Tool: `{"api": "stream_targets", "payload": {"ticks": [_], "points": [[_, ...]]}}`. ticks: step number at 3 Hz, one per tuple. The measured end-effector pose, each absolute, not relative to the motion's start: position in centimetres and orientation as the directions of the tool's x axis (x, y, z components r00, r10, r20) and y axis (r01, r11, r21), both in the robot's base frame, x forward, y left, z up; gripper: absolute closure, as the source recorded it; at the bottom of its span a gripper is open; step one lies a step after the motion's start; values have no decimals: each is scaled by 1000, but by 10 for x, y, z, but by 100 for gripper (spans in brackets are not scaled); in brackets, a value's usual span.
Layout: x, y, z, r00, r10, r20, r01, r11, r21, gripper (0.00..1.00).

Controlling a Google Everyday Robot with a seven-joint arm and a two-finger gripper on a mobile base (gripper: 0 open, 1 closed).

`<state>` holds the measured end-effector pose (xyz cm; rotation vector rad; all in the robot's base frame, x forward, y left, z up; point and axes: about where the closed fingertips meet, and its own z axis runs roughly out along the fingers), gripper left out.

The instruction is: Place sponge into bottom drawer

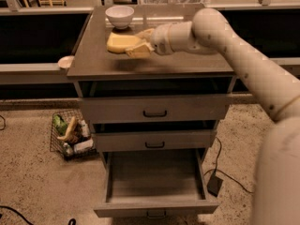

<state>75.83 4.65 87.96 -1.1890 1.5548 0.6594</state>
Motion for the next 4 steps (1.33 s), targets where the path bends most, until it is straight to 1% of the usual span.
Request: {"api": "stream_targets", "payload": {"ticks": [1,2,3,4], "points": [[694,2,886,24,-309,-951,-929,345,-136,100],[693,6,885,26,-312,-950,-933,334,-135,100],[680,15,867,25,-344,-939,-958,261,-122,100],[643,24,849,40,-381,-924,-976,183,-118,100]]}}
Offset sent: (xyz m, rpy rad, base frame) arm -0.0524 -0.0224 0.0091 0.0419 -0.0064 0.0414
